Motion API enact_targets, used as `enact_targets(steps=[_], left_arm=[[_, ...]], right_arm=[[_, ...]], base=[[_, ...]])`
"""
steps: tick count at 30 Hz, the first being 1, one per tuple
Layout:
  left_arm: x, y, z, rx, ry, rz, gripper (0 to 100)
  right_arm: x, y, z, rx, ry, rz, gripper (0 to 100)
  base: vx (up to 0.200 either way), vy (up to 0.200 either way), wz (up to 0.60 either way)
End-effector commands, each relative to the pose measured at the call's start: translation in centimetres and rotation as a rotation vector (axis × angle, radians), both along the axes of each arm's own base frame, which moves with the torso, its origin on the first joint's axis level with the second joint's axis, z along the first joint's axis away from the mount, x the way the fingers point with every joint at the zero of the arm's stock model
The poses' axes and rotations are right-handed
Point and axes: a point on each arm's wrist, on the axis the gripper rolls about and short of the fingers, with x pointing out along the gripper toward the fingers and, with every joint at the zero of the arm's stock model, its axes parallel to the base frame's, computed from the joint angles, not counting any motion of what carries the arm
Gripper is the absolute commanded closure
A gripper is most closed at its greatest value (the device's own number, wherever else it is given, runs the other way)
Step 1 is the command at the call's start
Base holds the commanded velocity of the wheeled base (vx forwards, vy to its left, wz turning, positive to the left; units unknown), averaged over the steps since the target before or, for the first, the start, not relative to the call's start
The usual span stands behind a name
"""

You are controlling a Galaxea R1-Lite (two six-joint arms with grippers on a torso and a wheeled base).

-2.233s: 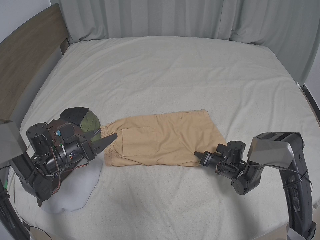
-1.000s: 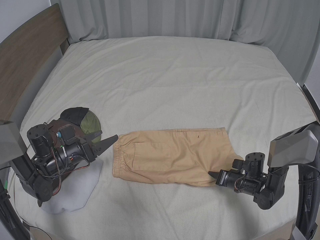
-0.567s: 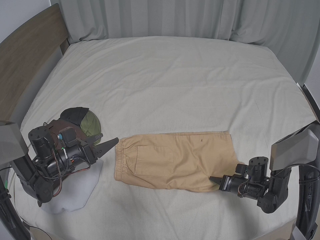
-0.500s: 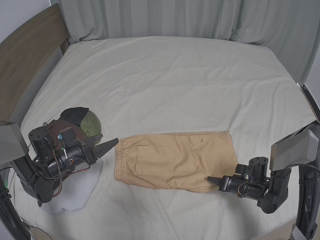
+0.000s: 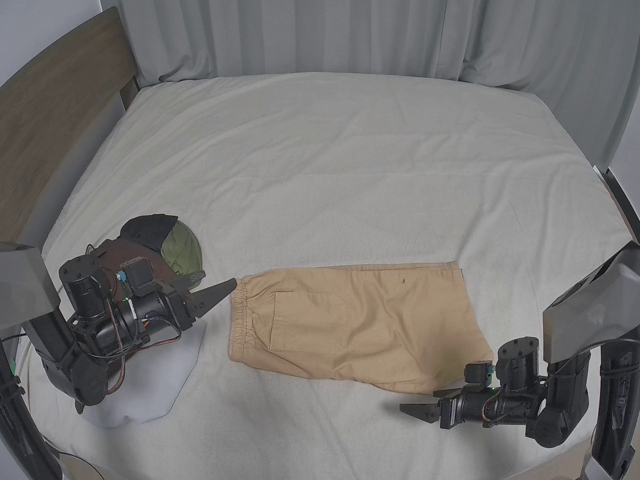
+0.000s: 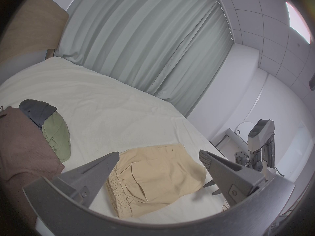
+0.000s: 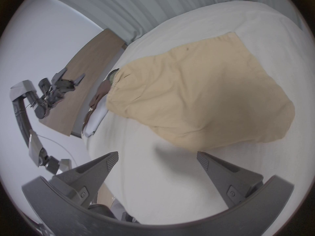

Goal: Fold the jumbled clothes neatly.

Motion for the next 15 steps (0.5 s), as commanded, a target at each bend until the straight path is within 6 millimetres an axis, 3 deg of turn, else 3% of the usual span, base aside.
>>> enact_targets(steps=[1,7,12,13,15], left_arm=[[0.0,0.0,-0.1,0.000,0.005,0.000,0],[0.1,0.0,-0.3,0.001,0.011,0.001,0],[0.1,0.0,-0.5,0.004,0.016,0.000,0],[0.2,0.0,-0.8,0.006,0.025,0.001,0],[0.2,0.0,-0.9,0.006,0.028,0.000,0]], right_arm=[[-1.3,1.1,2.1,0.047,-0.048,0.093,0],[-1.1,1.9,4.5,0.108,-0.147,0.126,0],[-0.1,2.2,7.2,0.168,-0.277,0.117,0],[0.1,2.4,9.0,0.208,-0.347,0.123,0],[0.2,2.4,9.4,0.219,-0.368,0.127,0]], base=[[0.000,0.000,0.00],[0.000,0.000,0.00],[0.000,0.000,0.00],[0.000,0.000,0.00],[0.000,0.000,0.00]])
